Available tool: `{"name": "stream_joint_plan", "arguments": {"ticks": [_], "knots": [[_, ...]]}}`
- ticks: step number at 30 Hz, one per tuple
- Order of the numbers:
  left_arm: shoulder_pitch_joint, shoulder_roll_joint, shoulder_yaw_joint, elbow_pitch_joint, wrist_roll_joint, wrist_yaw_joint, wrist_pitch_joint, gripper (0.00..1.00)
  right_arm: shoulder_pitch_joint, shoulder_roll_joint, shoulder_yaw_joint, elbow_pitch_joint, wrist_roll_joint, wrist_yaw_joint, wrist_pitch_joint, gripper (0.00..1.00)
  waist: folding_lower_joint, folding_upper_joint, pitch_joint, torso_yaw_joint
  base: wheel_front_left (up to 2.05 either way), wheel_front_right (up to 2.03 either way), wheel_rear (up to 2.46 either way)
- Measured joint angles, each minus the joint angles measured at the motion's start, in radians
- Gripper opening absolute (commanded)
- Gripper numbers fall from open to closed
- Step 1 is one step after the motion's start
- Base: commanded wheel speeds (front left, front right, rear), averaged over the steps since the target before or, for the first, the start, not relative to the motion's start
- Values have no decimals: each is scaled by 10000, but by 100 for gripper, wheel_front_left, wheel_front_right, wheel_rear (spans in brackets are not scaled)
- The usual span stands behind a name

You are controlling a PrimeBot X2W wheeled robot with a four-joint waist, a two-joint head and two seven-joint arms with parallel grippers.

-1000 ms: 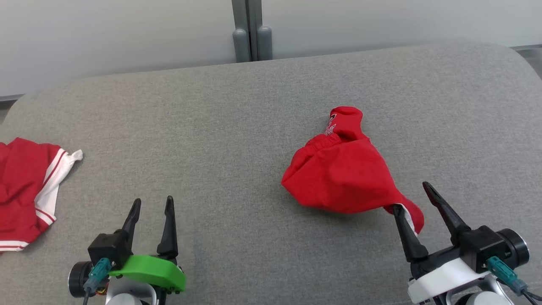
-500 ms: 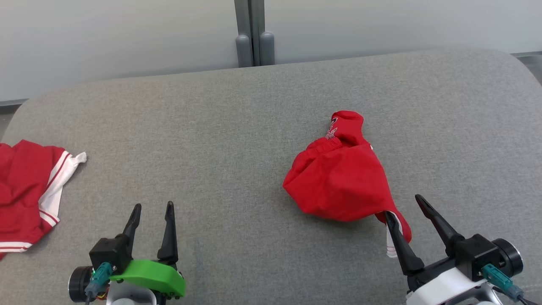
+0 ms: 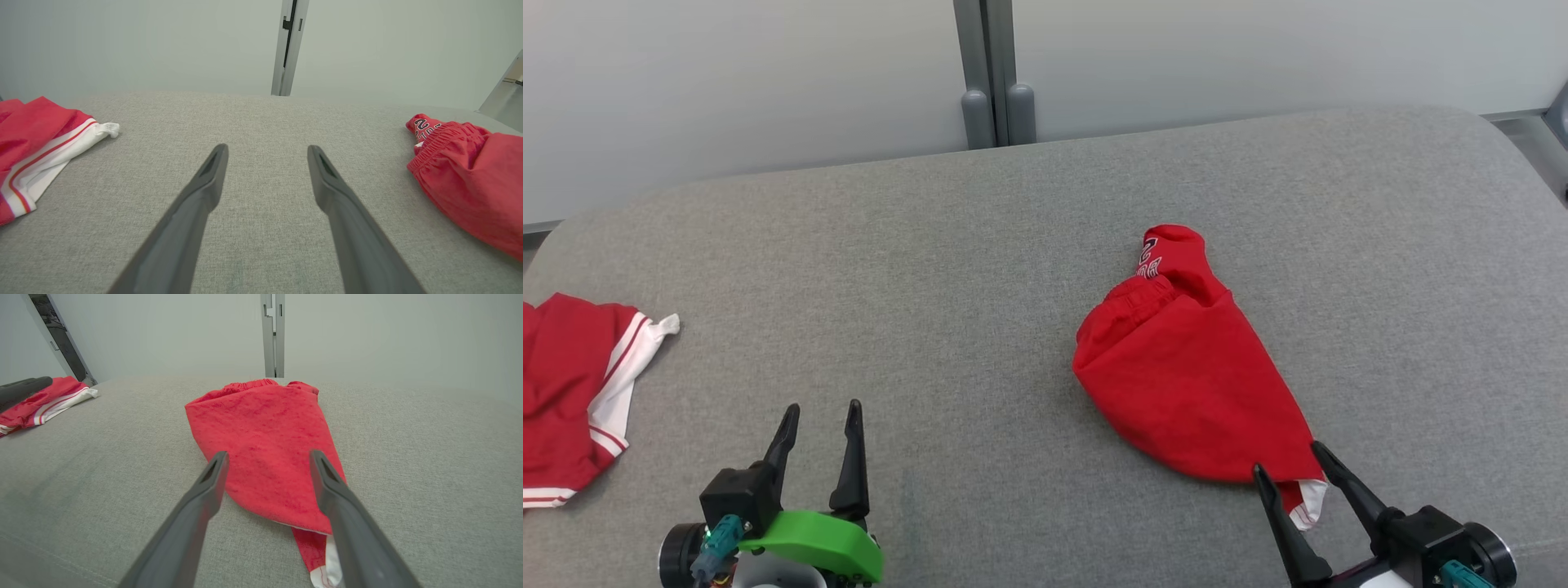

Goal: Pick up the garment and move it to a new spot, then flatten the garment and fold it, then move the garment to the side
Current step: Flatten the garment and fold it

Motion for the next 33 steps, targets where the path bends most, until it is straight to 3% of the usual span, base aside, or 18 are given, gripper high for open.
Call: {"name": "stream_joint_plan", "arguments": {"ticks": [10, 23, 33], "knots": [[53, -2, -4, -21, 2, 2, -2, 100, -538, 343, -598, 17, -224, 0, -468, 100, 0, 0, -136, -31, 0, 0, 0], [221, 67, 79, -201, 25, 90, 0, 100, -1843, 901, -2010, 1519, -245, 0, -677, 100, 0, 0, -307, 269, 0, 0, 0], [303, 73, 65, -226, 25, 96, 0, 100, -2150, 1198, -2180, 1948, -261, 0, -708, 100, 0, 0, -301, 401, 0, 0, 0]]}}
